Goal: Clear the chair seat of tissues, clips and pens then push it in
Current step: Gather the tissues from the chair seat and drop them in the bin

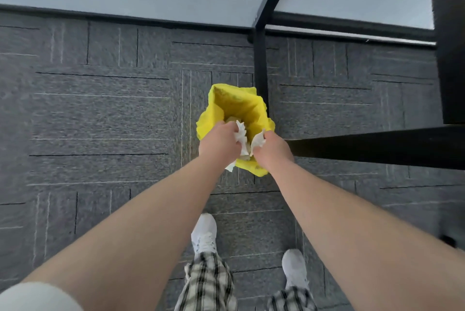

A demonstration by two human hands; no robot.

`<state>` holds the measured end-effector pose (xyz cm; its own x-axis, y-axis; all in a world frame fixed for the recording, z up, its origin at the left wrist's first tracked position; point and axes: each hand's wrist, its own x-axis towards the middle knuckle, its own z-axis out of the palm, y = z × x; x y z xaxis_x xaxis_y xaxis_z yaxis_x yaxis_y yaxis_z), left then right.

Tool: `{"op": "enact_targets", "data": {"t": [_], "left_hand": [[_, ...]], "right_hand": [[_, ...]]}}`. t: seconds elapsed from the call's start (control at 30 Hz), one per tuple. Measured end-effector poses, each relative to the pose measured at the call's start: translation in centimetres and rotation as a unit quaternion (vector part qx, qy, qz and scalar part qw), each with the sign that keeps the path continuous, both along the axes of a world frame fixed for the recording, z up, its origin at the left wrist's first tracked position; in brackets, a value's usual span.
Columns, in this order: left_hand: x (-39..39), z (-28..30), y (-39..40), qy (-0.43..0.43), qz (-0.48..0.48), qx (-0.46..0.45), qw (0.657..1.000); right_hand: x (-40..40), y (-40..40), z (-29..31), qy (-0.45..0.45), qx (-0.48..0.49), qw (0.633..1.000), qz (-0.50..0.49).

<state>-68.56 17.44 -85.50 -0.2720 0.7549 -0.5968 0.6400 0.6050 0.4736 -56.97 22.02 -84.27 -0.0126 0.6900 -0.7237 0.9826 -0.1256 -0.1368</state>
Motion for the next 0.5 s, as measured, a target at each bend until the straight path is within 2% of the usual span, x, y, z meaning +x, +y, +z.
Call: {"op": "enact_targets", "data": {"t": [0.37,0.5], "left_hand": [[-0.8,-2.9,2.0,-0.097,-0.024,0.016,0.995],[-1.5,-2.5,2.0,-0.091,-0.055,0.01,0.994]], "right_hand": [[-1.4,1.2,-2.8,0.068,0.031,0.994,-0.077],[-1.3,1.0,-2.6,0.083,0.027,0.992,-0.088]]}}
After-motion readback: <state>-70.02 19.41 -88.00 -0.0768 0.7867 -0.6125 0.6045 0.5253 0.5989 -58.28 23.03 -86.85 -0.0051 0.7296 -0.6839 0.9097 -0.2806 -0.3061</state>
